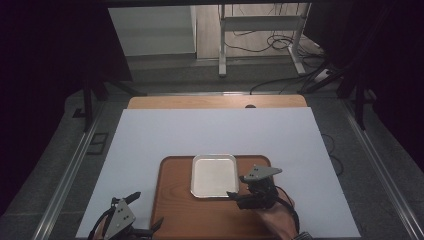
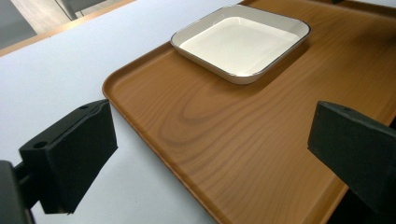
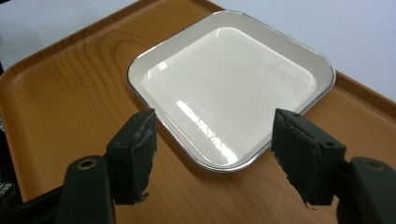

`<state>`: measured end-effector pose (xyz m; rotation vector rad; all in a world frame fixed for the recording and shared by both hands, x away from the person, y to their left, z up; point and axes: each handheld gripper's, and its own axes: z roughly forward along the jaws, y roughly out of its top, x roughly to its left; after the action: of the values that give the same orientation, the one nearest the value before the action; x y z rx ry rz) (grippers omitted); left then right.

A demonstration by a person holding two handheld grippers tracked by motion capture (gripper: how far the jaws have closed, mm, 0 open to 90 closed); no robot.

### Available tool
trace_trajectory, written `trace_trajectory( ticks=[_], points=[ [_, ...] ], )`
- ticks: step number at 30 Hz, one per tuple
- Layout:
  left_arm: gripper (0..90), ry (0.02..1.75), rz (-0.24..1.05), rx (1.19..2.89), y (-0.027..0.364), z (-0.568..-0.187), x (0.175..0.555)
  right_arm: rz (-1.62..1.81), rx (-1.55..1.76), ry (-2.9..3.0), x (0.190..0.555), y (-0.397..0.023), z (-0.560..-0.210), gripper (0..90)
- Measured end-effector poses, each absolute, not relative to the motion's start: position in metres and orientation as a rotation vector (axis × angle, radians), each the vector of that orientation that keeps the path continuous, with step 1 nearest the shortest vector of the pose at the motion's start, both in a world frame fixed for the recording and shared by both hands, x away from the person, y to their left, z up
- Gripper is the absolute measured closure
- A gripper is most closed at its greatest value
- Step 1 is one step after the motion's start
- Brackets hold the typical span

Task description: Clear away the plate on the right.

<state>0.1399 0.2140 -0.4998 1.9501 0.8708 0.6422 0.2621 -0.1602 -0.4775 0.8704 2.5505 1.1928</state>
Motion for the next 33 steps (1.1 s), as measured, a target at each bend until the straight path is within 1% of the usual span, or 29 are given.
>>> trace_trajectory(
  ticks=[15,23,33],
  points=[
    [0.9,0.869,0.642,1.949,0.214,-0.500,0.140,1.206,0.885,2.553,0.267,-0.172,-0.479,18.0],
    [1.0,0.871,0.640,1.946,0.215,-0.500,0.140,1.207,0.871,2.533,0.270,-0.178,-0.478,8.6],
    [1.0,0.873,0.638,1.945,0.215,-0.500,0.140,1.209,0.856,2.493,0.269,-0.190,-0.473,3.5]
  ],
)
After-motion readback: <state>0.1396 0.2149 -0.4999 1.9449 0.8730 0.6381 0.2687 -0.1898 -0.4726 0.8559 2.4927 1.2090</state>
